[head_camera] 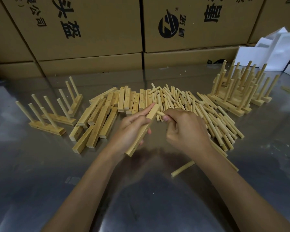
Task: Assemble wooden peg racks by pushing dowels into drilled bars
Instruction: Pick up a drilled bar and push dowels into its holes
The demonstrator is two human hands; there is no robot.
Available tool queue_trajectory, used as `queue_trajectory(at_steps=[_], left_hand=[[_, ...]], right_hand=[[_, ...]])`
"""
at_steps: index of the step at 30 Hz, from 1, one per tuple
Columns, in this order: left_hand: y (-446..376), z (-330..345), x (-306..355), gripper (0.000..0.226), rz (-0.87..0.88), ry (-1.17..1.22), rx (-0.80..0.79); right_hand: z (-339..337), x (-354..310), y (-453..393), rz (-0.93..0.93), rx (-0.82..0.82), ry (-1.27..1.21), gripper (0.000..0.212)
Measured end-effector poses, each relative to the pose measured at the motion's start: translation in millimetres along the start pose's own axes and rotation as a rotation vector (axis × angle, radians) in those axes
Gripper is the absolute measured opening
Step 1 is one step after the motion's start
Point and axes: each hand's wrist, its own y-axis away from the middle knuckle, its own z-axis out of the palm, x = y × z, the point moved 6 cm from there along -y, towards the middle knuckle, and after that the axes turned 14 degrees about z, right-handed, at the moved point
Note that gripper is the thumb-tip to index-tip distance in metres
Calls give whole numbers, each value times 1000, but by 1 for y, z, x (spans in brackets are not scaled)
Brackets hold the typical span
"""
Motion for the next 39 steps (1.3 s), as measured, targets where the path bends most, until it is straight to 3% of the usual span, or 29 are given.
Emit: queue_trajectory(at_steps=[9,21,29,31,34,36,39], left_hand=[[0,2,-3,45,30,-98,-33],[-2,-2,-6,42,52,-122,-100],[-3,1,-17,38,-47,-51,-71],[-4,-6,-17,36,-67,-54,-18],[-5,-27,-17,30,-96,-43,146],[-5,-42,-18,28,-105,-30,273],[-6,-57,-20,34,-113,-33,385]], right_hand=[[3,6,-2,62,-124,-43,13],[19,23,-3,401,-530,-641,31],[26,32,-4,496,-586,-649,25],[25,34,-6,538,-558,-708,33],[17,52,-18,620,-320,-768,35],[10,63,-24,524,-114,-480,24],[17,51,-20,297,-29,-72,11]])
